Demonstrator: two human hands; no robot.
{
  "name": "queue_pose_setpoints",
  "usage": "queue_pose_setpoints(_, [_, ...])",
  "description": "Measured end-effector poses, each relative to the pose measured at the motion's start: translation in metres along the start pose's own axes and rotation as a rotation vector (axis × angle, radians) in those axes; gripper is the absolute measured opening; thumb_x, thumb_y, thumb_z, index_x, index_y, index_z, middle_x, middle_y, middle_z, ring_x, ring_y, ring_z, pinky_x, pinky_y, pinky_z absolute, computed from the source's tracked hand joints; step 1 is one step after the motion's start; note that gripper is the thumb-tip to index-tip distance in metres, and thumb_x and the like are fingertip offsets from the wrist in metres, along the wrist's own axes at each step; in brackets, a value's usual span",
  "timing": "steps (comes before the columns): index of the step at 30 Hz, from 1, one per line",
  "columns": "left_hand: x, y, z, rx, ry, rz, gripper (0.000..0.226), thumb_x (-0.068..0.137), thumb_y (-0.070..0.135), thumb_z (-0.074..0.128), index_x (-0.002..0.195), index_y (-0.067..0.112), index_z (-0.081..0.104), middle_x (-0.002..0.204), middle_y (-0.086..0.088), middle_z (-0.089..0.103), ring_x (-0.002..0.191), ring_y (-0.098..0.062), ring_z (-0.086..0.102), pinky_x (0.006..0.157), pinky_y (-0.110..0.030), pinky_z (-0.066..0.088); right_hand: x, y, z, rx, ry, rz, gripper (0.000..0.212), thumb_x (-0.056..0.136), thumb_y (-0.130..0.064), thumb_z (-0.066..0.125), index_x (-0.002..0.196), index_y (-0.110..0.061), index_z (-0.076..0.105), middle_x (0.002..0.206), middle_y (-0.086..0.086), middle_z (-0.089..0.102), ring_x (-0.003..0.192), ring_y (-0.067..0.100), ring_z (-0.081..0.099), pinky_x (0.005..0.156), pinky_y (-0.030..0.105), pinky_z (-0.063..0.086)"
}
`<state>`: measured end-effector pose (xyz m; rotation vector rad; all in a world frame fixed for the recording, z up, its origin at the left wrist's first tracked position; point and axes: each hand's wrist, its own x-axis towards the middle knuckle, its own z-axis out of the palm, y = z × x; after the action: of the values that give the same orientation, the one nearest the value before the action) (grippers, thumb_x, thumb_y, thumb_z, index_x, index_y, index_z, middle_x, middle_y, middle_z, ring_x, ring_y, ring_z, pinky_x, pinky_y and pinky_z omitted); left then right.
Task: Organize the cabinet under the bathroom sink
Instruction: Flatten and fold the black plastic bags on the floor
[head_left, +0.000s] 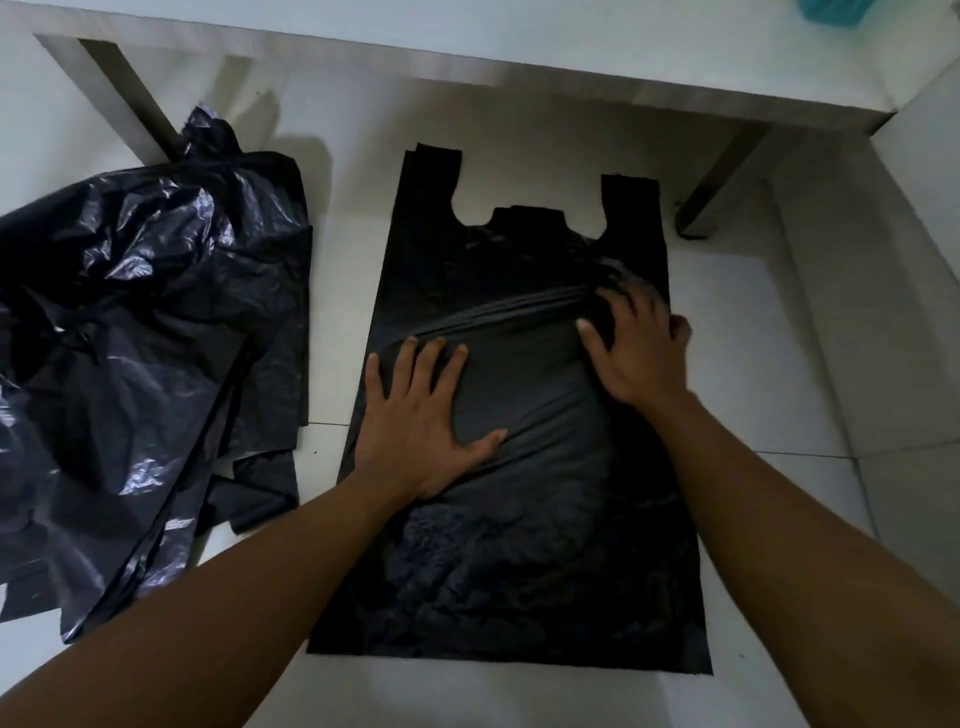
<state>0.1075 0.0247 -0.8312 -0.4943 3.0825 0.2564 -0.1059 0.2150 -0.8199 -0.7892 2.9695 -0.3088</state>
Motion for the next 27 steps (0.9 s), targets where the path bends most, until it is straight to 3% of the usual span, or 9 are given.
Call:
queue_pose_setpoints(5, [0.001, 0.002, -0.002, -0.001, -0.018, -0.006, 0.114, 0.073, 0.099, 0.018, 0.161, 0.026, 0.014, 0.168, -0.004, 0.007, 0.155, -0.028, -0.005, 0.120, -0.063, 0.000, 0.050, 0.046, -0.021, -0.044, -0.037, 0.164, 0.069, 0.096, -0.069, 0.020, 0.152, -0.029, 0.026, 0.160, 0.004, 0.026, 0.141, 0.032, 0.025, 0.110, 0.059, 0.020])
queue_pose_setpoints(7, [0.002, 0.002, -0.003, -0.002, -0.023, -0.015, 0.117, 0.070, 0.101, 0.018, 0.161, 0.027, 0.012, 0.169, -0.004, -0.002, 0.154, -0.030, -0.013, 0.120, -0.063, -0.002, 0.057, 0.036, -0.027, 0.005, 0.062, 0.172, 0.064, 0.098, -0.063, 0.025, 0.151, -0.026, 0.030, 0.156, 0.007, 0.032, 0.138, 0.032, 0.029, 0.107, 0.057, 0.022])
queue_pose_setpoints(9, [0.002, 0.003, -0.004, -0.006, -0.026, -0.025, 0.118, 0.070, 0.101, 0.018, 0.161, 0.026, 0.012, 0.169, -0.005, -0.004, 0.153, -0.031, -0.016, 0.120, -0.063, -0.002, 0.054, 0.009, -0.027, 0.034, 0.150, 0.032, 0.054, 0.100, -0.053, 0.034, 0.145, -0.025, 0.039, 0.149, 0.008, 0.041, 0.134, 0.031, 0.035, 0.105, 0.053, 0.025])
queue_pose_setpoints(13, [0.002, 0.003, -0.003, -0.005, -0.040, -0.036, 0.120, 0.069, 0.102, 0.017, 0.161, 0.026, 0.010, 0.169, -0.006, -0.005, 0.153, -0.032, -0.016, 0.120, -0.062, -0.002, 0.042, -0.050, -0.005, -0.020, 0.054, -0.277, 0.046, 0.099, -0.050, 0.038, 0.139, -0.030, 0.048, 0.143, -0.001, 0.046, 0.131, 0.022, 0.037, 0.104, 0.047, 0.026])
queue_pose_setpoints(21, [-0.006, 0.002, -0.001, -0.007, -0.057, -0.053, 0.121, 0.068, 0.102, 0.015, 0.161, 0.025, 0.005, 0.168, -0.007, -0.008, 0.153, -0.033, -0.016, 0.120, -0.062, -0.002, 0.047, -0.070, 0.014, -0.048, 0.029, -0.287, 0.046, 0.101, -0.054, 0.032, 0.136, -0.032, 0.052, 0.140, -0.005, 0.047, 0.129, 0.020, 0.038, 0.097, 0.046, 0.026])
queue_pose_setpoints(27, [-0.007, 0.002, -0.002, -0.013, -0.046, -0.059, 0.120, 0.069, 0.101, 0.019, 0.161, 0.025, 0.008, 0.169, -0.007, -0.005, 0.153, -0.033, -0.016, 0.120, -0.063, -0.001, 0.071, -0.087, 0.016, -0.003, -0.048, -0.338, 0.047, 0.101, -0.054, 0.031, 0.139, -0.031, 0.047, 0.141, -0.001, 0.043, 0.131, 0.024, 0.034, 0.102, 0.050, 0.027])
